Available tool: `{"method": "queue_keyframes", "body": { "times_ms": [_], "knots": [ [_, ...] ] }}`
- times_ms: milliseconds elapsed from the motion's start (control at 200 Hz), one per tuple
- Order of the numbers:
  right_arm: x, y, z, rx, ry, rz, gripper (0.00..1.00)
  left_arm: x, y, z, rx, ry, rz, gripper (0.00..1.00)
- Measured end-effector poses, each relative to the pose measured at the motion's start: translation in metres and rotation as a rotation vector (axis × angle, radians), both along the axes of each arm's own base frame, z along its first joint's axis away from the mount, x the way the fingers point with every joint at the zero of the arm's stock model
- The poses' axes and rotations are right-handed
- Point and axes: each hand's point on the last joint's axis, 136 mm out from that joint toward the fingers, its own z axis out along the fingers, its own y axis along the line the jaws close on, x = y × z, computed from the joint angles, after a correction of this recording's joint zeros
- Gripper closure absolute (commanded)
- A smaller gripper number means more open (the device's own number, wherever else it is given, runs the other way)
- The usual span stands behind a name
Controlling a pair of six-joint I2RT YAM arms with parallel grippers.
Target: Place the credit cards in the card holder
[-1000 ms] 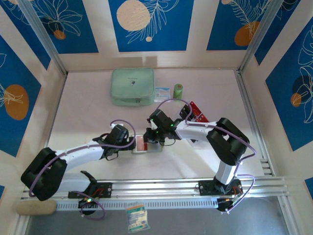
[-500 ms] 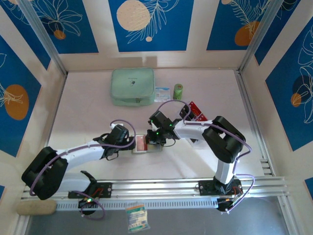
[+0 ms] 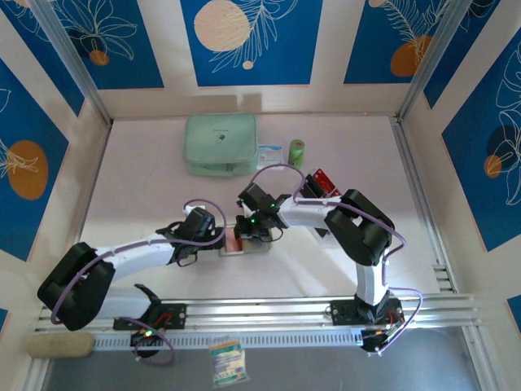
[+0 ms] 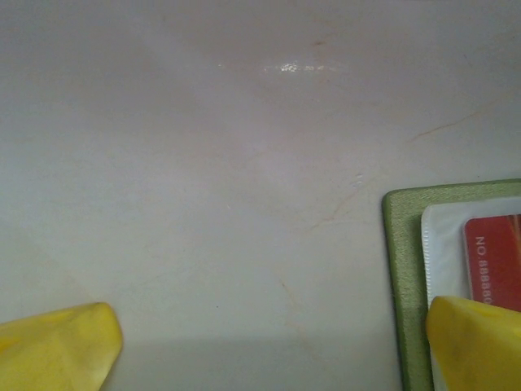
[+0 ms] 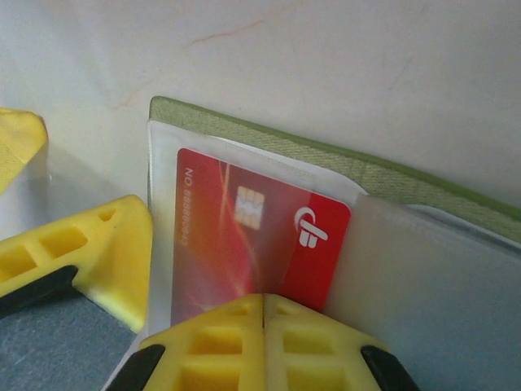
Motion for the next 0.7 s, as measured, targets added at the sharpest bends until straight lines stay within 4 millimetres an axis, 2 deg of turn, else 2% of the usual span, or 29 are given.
{"method": "queue_keyframes", "body": {
  "times_ms": [415, 700],
  "knots": [
    [-0.001, 0.006, 0.003, 0.018, 0.014, 0.01, 1.0, 0.001, -0.001, 0.002, -0.008, 0.0, 0.009, 0.0],
    [0.01, 0.0, 0.04, 0.051, -0.062, -0.013, 1.0, 0.001, -0.001, 0.003, -0.026, 0.001, 0.035, 0.0]
  ]
}}
